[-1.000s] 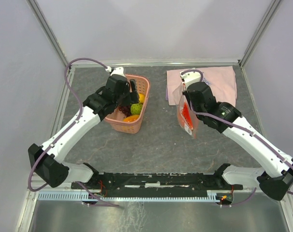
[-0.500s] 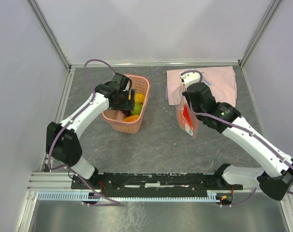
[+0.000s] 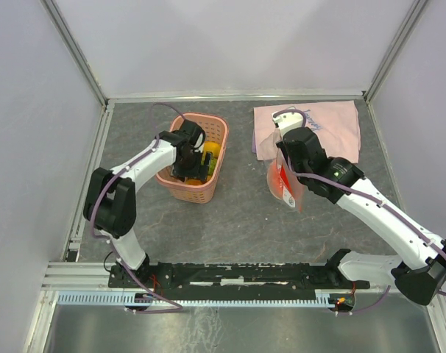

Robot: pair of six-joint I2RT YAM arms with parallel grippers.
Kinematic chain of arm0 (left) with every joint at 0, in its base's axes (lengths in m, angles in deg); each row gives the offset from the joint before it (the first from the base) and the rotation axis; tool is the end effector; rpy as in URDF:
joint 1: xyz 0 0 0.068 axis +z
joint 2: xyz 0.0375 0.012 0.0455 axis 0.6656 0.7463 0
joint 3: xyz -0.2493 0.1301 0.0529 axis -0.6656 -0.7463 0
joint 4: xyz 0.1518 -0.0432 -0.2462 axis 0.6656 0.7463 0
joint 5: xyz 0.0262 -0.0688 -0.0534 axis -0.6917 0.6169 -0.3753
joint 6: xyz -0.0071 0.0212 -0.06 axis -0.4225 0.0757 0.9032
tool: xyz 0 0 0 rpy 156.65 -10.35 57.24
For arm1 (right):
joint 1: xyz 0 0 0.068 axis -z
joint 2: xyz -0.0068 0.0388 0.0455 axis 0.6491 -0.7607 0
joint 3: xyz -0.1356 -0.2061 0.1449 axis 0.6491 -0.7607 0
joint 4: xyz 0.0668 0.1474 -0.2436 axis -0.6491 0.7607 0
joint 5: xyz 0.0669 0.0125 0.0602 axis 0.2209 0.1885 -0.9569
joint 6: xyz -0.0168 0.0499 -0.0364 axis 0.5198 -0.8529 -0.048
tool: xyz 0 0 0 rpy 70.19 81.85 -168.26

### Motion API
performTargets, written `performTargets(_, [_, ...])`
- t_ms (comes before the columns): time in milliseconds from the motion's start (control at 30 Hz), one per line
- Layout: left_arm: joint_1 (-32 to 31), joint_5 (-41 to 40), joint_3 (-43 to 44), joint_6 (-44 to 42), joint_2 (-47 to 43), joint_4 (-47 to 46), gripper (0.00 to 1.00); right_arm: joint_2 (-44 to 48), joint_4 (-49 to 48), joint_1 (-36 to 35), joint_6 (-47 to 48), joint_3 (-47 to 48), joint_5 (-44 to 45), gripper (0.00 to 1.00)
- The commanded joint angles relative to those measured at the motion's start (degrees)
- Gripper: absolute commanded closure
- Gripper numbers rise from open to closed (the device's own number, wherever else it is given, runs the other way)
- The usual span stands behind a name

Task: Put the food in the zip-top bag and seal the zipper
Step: Pick up the fake fruit from the bin.

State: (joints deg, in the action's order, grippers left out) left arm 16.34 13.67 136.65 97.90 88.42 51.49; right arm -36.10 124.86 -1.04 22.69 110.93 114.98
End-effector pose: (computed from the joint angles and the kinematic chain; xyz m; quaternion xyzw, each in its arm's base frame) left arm 0.3461 -0.1650 0.2124 0.1144 0.9799 -0.0581 0.1526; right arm 0.2308 0.1669 0.3850 -0.1537 0.8377 -0.0752 0.5187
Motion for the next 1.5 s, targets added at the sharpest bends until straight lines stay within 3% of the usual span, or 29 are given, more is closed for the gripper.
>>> performTargets(0, [0.3,2.3,0.2,-3.0,2.3,-2.0,0.16,1.4,-3.0,0.1,0.4,0.0,-0.2,0.98])
performTargets(633, [0.4,0.5,1.3,-1.2,8.7,0.5,0.18,1.2,-3.7,0.1,0.2,-0.8,-0.5,0.98])
performTargets(767, [0.4,-0.1,1.5,-0.9,7.1,0.5,0.25,1.2,-3.7,0.1,0.1,-0.9,-0.7,0.98])
performTargets(967, [0.4,-1.0,1.4,0.2,1.3,-0.1,0.47,1.3,-3.3,0.1,-0.1,-0.4,-1.2,0.98])
performTargets(1300, [0.4,-2.2,0.7,3.4,-7.6,-2.1,0.51,0.1,-3.0,0.0,-1.1,0.0,-2.4,0.98])
performTargets(1467, [0.3,-5.3,-0.4,8.2,-7.1,-3.1,0.51,-0.4,-2.9,0.1,-1.2,0.0,-2.5,0.98])
